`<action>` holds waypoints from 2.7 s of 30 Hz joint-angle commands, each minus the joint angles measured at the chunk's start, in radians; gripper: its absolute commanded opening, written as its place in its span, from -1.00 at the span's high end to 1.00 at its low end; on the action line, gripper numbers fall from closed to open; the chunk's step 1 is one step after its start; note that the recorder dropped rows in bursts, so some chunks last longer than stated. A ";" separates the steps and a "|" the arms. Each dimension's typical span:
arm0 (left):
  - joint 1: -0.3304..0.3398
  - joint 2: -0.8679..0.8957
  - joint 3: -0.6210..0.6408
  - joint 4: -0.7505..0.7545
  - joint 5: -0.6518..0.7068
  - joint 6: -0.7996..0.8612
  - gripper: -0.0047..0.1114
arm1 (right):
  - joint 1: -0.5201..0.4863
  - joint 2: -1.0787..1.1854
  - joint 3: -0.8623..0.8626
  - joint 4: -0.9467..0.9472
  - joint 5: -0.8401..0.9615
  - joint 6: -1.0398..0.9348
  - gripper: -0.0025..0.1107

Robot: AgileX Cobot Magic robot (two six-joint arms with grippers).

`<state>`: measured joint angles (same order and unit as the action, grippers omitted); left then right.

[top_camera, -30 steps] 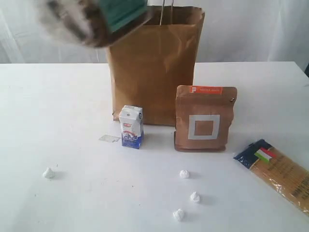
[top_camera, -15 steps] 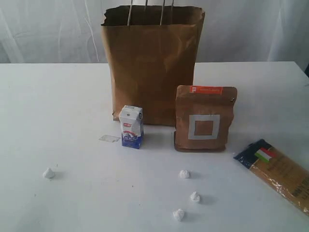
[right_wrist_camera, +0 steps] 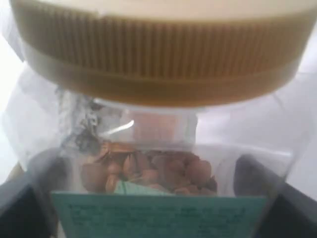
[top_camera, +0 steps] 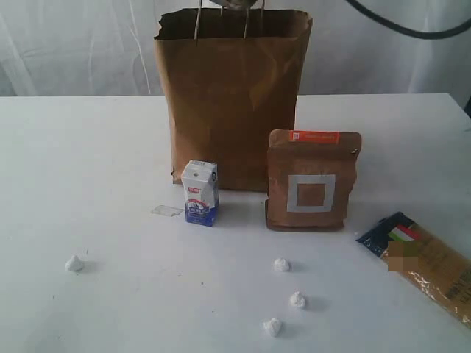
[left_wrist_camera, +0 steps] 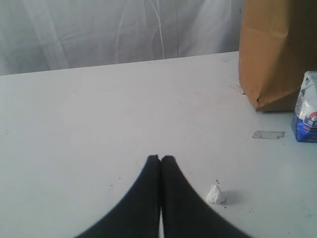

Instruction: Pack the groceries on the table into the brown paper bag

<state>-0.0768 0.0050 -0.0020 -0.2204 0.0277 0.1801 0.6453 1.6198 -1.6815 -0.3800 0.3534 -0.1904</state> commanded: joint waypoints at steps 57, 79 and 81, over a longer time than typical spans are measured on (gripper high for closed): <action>-0.007 -0.005 0.002 -0.006 -0.004 0.003 0.92 | -0.246 -0.023 -0.002 0.312 0.061 0.425 0.91; -0.007 -0.005 0.002 -0.006 -0.004 0.003 0.92 | -0.154 -0.139 0.414 0.380 -0.640 -0.073 0.96; -0.007 -0.005 0.002 -0.006 -0.004 0.003 0.92 | -0.154 -0.157 0.414 0.380 -0.640 -0.121 0.96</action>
<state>-0.0768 0.0050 -0.0020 -0.2204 0.0277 0.1801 0.4926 1.5005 -1.2648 0.0000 -0.2231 -0.2530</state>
